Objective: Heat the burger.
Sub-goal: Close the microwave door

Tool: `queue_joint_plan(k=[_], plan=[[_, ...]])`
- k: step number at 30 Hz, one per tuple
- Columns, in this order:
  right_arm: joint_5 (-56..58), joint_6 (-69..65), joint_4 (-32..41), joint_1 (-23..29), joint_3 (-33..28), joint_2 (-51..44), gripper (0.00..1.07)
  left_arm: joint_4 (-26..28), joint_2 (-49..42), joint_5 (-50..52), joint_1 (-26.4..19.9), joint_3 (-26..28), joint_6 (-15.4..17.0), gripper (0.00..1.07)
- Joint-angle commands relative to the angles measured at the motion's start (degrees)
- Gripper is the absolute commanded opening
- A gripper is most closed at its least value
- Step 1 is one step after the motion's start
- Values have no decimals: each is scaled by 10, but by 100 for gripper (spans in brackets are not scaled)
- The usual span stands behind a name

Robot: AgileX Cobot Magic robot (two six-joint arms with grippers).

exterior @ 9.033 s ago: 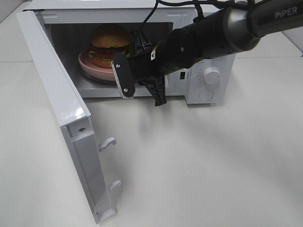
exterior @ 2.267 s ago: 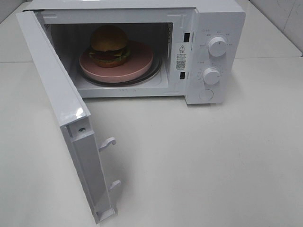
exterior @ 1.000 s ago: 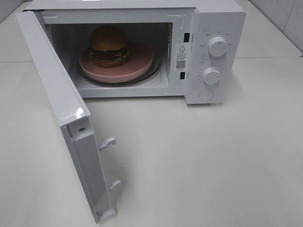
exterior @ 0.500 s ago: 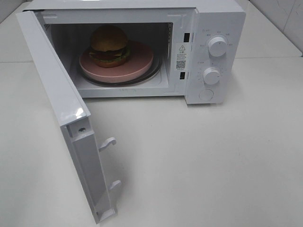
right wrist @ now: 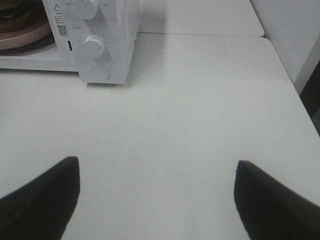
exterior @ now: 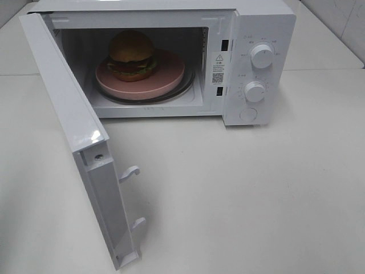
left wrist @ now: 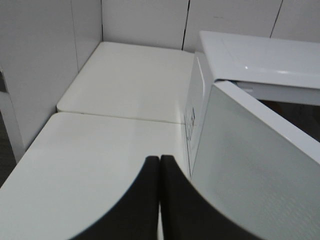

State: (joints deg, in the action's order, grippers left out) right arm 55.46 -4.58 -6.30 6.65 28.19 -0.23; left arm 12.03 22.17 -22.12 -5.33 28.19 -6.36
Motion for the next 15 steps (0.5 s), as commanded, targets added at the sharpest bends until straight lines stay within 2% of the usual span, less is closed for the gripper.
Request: queue_joint_plan(k=[1, 2, 4, 8, 10, 12, 14, 15], plan=[[-3, 2, -1, -5, -1, -20, 76, 5, 26, 144, -2, -54, 1, 0], [-3, 2, -1, -5, -1, -20, 76, 5, 26, 144, -2, -54, 1, 0], [-3, 2, -1, -5, -1, -20, 76, 5, 50, 242, -2, -93, 1, 0], [-3, 2, -1, -5, -1, -20, 76, 5, 68, 299, -2, -116, 1, 0], [-3, 2, -1, -5, -1, -20, 76, 3, 121, 388, -2, -155, 3, 0], [-3, 2, -1, -5, -1, -20, 76, 1, 133, 400, -2, -162, 5, 0], [-3, 2, -1, -5, -1, -20, 76, -7, 161, 422, -2, -170, 18, 0], [-3, 2, -1, -5, -1, -20, 76, -34, 194, 450, -2, -177, 44, 0]])
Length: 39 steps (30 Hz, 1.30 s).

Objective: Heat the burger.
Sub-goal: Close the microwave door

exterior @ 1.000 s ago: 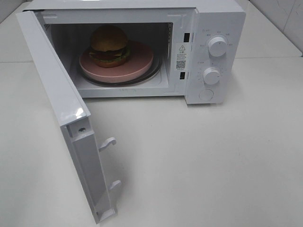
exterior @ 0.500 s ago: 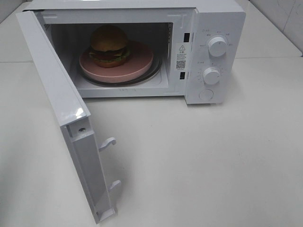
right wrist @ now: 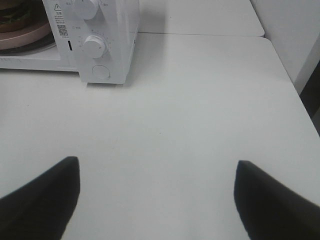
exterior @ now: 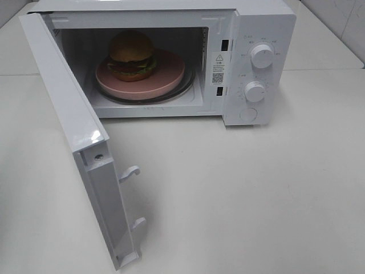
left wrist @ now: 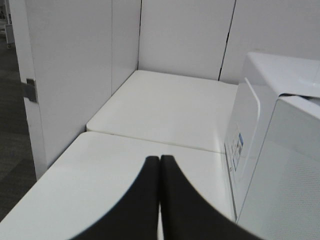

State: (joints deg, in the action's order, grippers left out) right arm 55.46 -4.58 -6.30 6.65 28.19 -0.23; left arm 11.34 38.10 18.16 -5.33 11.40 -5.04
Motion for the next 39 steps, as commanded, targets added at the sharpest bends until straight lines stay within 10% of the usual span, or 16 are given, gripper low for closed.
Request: queue_joint_plan(k=[1, 12, 39], plan=[[-3, 2, -1, -5, -1, -20, 76, -28, 34, 47, -2, -9, 31, 0], [-3, 2, -1, -5, -1, -20, 76, -325, 207, 215, -2, -9, 229, 0], [-3, 2, -1, -5, -1, -20, 76, -532, 470, 369, -1, 127, 324, 0]])
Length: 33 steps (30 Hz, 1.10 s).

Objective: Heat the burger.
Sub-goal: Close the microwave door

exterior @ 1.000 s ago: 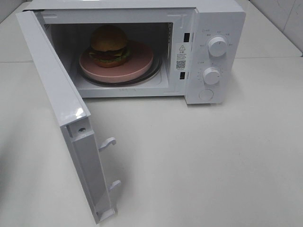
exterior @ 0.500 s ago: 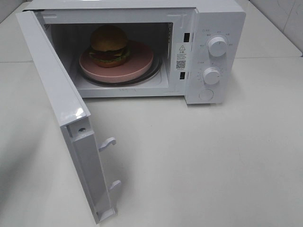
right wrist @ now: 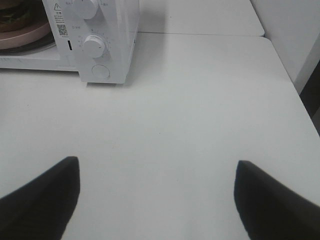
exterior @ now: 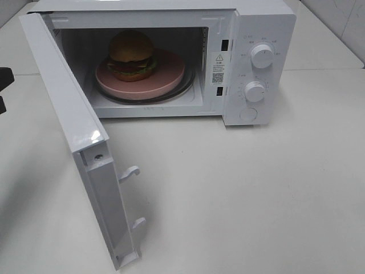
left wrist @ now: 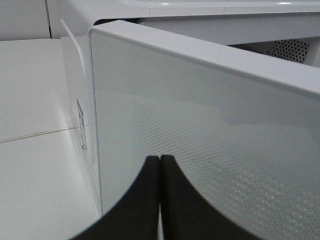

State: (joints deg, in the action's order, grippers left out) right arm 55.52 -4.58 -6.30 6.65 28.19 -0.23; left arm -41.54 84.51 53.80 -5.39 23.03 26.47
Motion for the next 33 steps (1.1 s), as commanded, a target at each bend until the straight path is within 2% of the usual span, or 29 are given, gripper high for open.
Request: queue_joint_plan(k=[1, 3, 6, 7, 9, 11, 14, 15, 17, 18, 23, 25, 29, 33], plan=[[-3, 2, -1, -5, -1, -20, 76, -3, 6, 13, -1, 11, 9, 0], [-3, 2, -1, -5, -1, -20, 76, -1, 18, 11, 22, 22, 5, 0], [-3, 2, -1, -5, -1, -20, 76, 2, 23, 6, 32, 25, 5, 0], [-3, 2, -1, -5, -1, -20, 76, 18, 26, -9, 49, 31, 5, 0], [-3, 2, -1, -5, -1, -20, 76, 40, 30, -19, 64, 33, -4, 0], [-3, 2, -1, -5, -1, -20, 76, 61, 37, -19, 89, 33, -34, 0], [-3, 2, -1, -5, -1, -20, 76, 69, 39, -19, 99, 33, -41, 0], [-3, 2, -1, -5, -1, -20, 76, 88, 44, -19, 117, 33, -45, 0], [-3, 2, -1, -5, -1, -20, 76, 99, 46, -20, 127, 33, -47, 0], [-3, 2, -1, -5, -1, -20, 76, 116, 50, -19, 141, 33, -58, 0], [-3, 2, -1, -5, -1, -20, 76, 129, 66, -23, 165, 42, -62, 0], [-3, 2, -1, -5, -1, -20, 76, 141, 83, -38, 196, 66, -62, 0], [-3, 2, -1, -5, -1, -20, 76, 156, 94, -53, 217, 85, -64, 0], [-3, 2, -1, -5, -1, -20, 76, 198, 113, -66, 249, 113, -85, 0]])
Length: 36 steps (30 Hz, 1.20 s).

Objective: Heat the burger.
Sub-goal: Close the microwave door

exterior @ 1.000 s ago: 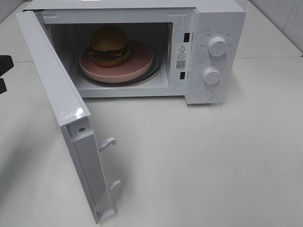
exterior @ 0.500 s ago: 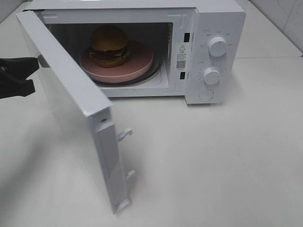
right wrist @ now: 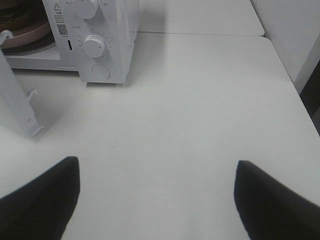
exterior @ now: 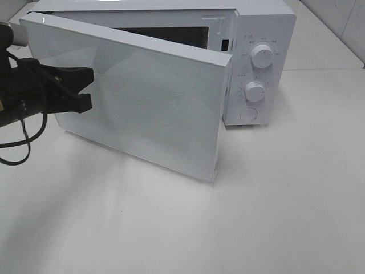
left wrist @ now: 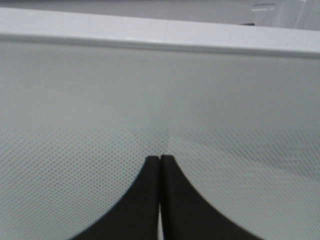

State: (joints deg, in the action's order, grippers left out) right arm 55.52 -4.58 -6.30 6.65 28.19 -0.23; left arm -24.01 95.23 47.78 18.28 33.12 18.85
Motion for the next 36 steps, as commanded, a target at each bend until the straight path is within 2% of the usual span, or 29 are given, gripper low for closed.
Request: queue_joint_plan(k=[1, 7, 8, 9, 11, 12, 13, 17, 18, 32, 36], plan=[[-3, 2, -1, -5, -1, -20, 76, 49, 17, -6, 25, 23, -19, 0], [-3, 2, -1, -5, -1, -20, 76, 109, 45, -9, 65, 55, -49, 0], [-3, 2, -1, -5, -1, -20, 76, 146, 57, -17, 81, 69, -65, 0], [-3, 2, -1, -5, -1, -20, 76, 146, 57, -17, 81, 69, -65, 0], [-3, 2, -1, -5, -1, -20, 76, 193, 73, -44, 106, 97, -100, 0], [-3, 2, -1, -5, -1, -20, 76, 193, 73, -44, 106, 97, -100, 0], [-3, 2, -1, -5, -1, -20, 76, 219, 84, -50, 120, 115, -119, 0], [-3, 2, -1, -5, -1, -20, 76, 261, 99, -53, 141, 146, -139, 0], [-3, 2, -1, -5, -1, -20, 76, 284, 109, -60, 151, 165, -155, 0], [-3, 2, -1, -5, -1, -20, 76, 345, 191, -124, 191, 309, -179, 0], [-3, 2, -1, -5, -1, -20, 76, 352, 203, -136, 193, 333, -181, 0]])
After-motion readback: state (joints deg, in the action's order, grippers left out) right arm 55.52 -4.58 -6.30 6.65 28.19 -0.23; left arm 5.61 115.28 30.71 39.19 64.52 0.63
